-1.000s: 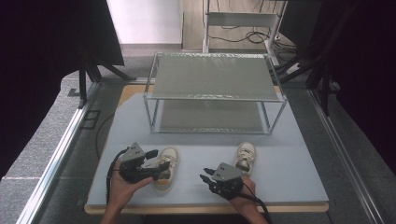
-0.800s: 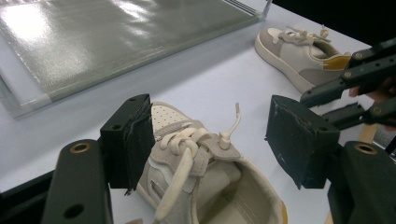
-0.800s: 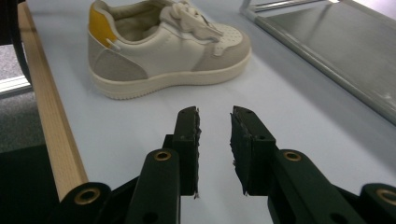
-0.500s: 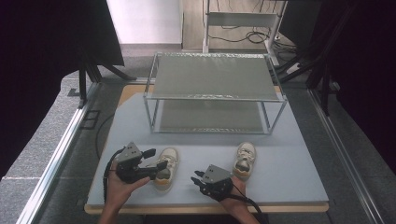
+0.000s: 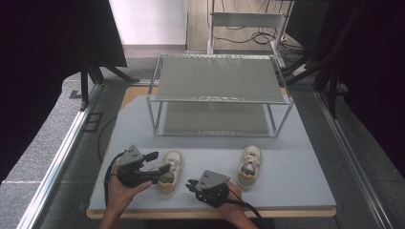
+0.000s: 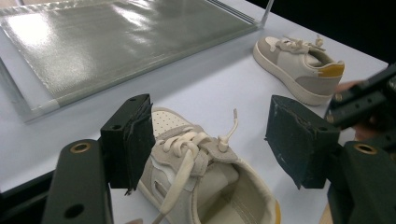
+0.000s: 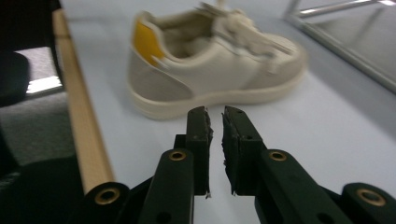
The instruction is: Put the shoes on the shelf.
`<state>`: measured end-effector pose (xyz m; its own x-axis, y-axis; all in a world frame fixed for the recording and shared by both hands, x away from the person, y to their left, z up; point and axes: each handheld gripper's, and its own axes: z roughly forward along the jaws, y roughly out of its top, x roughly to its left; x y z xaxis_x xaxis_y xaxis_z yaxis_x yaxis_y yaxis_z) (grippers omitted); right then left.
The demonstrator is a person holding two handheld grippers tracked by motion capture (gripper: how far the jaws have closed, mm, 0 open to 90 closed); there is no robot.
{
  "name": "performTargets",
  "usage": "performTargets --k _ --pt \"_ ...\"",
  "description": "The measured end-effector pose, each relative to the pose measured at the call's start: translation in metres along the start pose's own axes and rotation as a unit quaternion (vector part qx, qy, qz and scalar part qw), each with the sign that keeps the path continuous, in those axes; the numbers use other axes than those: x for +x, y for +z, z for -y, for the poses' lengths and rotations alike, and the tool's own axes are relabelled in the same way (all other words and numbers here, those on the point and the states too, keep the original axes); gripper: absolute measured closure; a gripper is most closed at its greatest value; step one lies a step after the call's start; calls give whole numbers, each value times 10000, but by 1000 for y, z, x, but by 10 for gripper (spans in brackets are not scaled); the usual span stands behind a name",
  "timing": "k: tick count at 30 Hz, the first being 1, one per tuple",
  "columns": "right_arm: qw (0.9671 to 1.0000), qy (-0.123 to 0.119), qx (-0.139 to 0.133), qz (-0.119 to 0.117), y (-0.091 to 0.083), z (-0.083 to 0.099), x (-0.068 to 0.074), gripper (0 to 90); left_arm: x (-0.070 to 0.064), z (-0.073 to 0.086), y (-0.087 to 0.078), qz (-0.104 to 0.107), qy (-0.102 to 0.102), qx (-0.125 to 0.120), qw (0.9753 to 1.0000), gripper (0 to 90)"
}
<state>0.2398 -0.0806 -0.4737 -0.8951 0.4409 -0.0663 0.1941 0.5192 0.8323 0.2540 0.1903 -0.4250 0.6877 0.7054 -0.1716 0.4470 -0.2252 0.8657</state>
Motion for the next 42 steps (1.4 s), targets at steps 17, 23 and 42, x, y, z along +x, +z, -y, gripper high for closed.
performTargets --k 17,23,42 --pt "9971 -510 -11 -568 59 -36 57 844 5 0 -8 -36 -71 -99 9999 319" --pt "9980 -467 25 -419 54 -33 55 864 5 0 -9 -47 -98 -109 9999 319" --pt "9985 -519 -110 -113 -6 -7 24 756 0 -2 -5 17 -23 -72 10000 322"
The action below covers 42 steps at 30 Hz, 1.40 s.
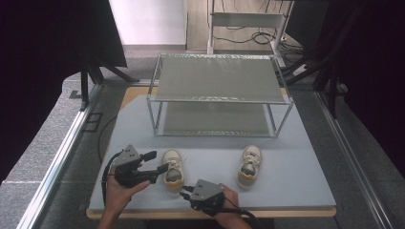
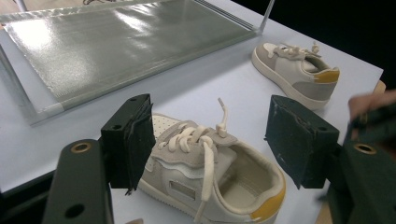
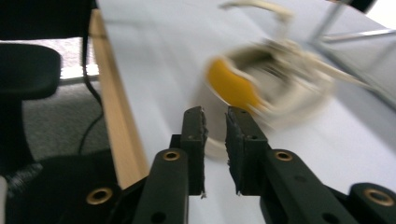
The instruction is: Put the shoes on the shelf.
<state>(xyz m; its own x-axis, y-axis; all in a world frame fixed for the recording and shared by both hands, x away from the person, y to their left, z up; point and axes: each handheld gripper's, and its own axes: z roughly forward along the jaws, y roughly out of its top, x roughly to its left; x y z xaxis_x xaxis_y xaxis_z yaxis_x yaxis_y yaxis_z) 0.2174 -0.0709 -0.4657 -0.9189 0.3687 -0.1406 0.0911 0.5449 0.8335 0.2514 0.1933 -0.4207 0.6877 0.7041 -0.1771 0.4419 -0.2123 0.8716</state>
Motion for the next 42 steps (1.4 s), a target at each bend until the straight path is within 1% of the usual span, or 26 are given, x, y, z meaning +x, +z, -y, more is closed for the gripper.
performTargets --k 2,4,8,9,14,18,21,23,25,26,29,30,32,33,34,37,39,40,42 --pt "9999 90 -8 89 -12 5 -9 734 -1 0 1 19 18 13 10000 322" --pt "9996 221 -16 163 -27 13 -21 706 -3 -1 1 51 38 27 10000 324" --pt "9984 374 6 433 -49 23 -39 642 -6 -2 3 208 80 121 9997 343" --pt "9978 414 -5 509 -53 24 -43 627 -7 -2 4 227 91 141 9996 346" --pt "9965 479 72 675 -67 28 -59 574 -8 -3 4 253 141 188 9994 346" --pt "9953 556 192 767 -80 35 -75 546 -10 -7 6 290 245 235 9990 345" --pt "9940 688 244 817 -90 42 -87 546 -13 -12 9 335 369 311 9983 345" --pt "9929 731 327 883 -97 46 -96 546 -16 -15 11 407 473 379 9973 345" --pt "9920 749 439 919 -104 48 -103 546 -18 -15 14 462 595 494 9959 345" --pt "9917 748 486 926 -106 48 -105 543 -19 -15 15 531 640 564 9949 345" --pt "9899 707 778 949 -113 50 -115 531 -20 -14 17 682 724 728 9924 348" --pt "9896 712 843 925 -114 51 -118 522 -20 -14 17 705 737 766 9918 348" --pt "9899 776 844 839 -116 51 -122 518 -19 -14 16 780 761 854 9904 349" --pt "9898 798 861 807 -116 51 -123 514 -19 -14 16 812 768 881 9898 349" --pt "9899 791 880 780 -117 51 -124 512 -19 -15 16 864 798 954 9885 350" --pt "9902 722 928 754 -116 50 -124 510 -19 -14 17 933 852 1098 9859 351" --pt "9903 719 941 722 -116 49 -125 509 -19 -14 19 976 901 1252 9832 352" --pt "9903 706 968 703 -116 48 -125 508 -19 -14 21 974 929 1330 9819 352" --pt "9901 696 1008 685 -116 47 -126 508 -20 -12 22 926 985 1441 9803 353"
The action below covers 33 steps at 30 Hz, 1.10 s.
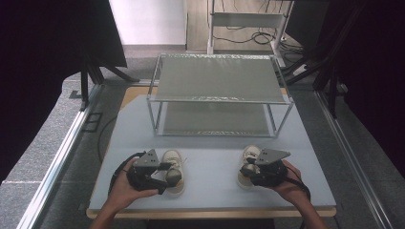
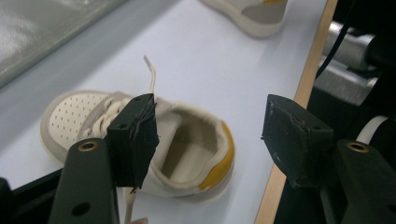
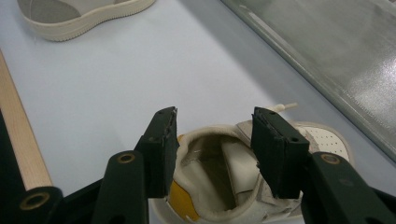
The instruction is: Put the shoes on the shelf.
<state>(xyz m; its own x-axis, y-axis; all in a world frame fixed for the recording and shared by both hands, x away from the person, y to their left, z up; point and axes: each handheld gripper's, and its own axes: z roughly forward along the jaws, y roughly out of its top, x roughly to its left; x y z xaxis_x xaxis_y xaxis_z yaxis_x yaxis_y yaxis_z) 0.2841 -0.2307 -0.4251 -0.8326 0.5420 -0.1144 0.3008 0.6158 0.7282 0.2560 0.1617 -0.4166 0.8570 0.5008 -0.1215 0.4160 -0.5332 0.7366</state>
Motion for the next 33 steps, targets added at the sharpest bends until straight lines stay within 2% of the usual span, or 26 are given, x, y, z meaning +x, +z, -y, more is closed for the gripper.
performTargets --k 4,6,12,13,15,17,23,27,30,33 --pt "9999 75 95 -92 -1 -1 -3 512 -1 2 5 1 54 215 9998 357" --pt "9995 166 150 -208 -1 -1 -6 513 -1 3 11 42 103 439 9990 356" --pt "9974 334 274 -584 1 -2 -14 511 2 3 22 229 127 745 9969 378" --pt "9961 319 392 -721 3 -2 -15 502 3 2 24 255 119 781 9965 387" --pt "9942 183 671 -815 8 -1 -14 490 4 1 27 318 151 881 9955 394" --pt "9929 245 693 -932 10 1 -15 496 4 0 27 347 129 936 9949 398" --pt "9890 118 1001 -1079 24 5 -11 546 5 -2 25 377 80 1119 9930 378" --pt "9869 32 1099 -1183 31 6 -8 604 6 -3 23 434 31 1230 9914 365" --pt "9867 -1 1114 -1181 32 6 -8 612 5 -4 22 529 -4 1350 9894 349" --pt "9865 41 1110 -1207 31 6 -7 645 5 -5 24 533 33 1404 9887 331"
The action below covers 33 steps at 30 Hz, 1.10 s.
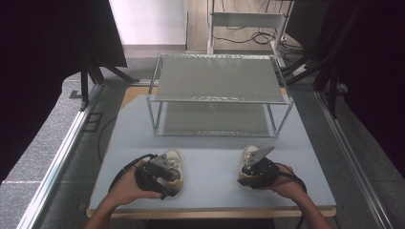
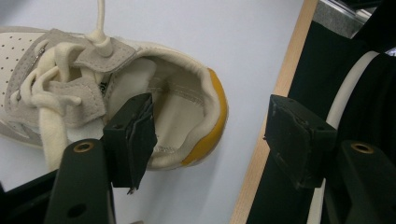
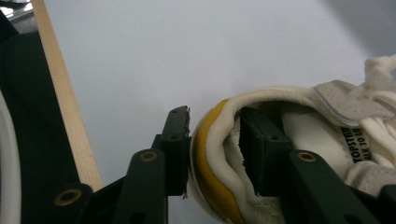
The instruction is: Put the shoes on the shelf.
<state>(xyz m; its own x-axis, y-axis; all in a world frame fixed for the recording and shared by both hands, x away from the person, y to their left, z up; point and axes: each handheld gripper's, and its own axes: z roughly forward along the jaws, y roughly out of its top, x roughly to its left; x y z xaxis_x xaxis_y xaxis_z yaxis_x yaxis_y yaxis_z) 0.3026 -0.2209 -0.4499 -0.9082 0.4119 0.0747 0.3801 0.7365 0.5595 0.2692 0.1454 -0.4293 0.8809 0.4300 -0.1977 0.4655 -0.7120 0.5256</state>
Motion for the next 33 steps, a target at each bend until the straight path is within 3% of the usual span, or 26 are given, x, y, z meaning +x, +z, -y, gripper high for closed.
performTargets --k 7,14,18,19,21,23,24,26,27,33 --pt "10000 -18 -29 12 -1 2 2 698 -1 -1 -6 30 -54 -23 10000 306" --pt "10000 -10 -5 -21 -1 1 1 712 0 0 -13 -78 -44 -30 10000 297" --pt "10000 -4 -8 -33 -1 2 1 715 -6 -7 0 -70 177 207 9996 311" --pt "10000 1 -11 -37 -1 2 1 715 -7 -9 6 -49 295 384 9988 320" --pt "10000 -2 -14 -28 -1 2 1 715 -10 -13 18 3 497 651 9966 408" --pt "10000 4 -27 -14 -1 2 1 715 -11 -17 27 -219 675 819 9941 486" --pt "10000 17 -35 -27 -2 2 1 716 -9 -18 28 -276 667 835 9939 596" --pt "10000 -19 -69 1 -1 3 1 717 -5 -19 28 -155 618 725 9953 704" --pt "10000 -34 -76 4 -2 3 1 718 -4 -18 28 -99 622 689 9956 706" --pt "9998 -109 -78 126 -2 3 5 719 -2 -17 21 -246 640 504 9964 714"
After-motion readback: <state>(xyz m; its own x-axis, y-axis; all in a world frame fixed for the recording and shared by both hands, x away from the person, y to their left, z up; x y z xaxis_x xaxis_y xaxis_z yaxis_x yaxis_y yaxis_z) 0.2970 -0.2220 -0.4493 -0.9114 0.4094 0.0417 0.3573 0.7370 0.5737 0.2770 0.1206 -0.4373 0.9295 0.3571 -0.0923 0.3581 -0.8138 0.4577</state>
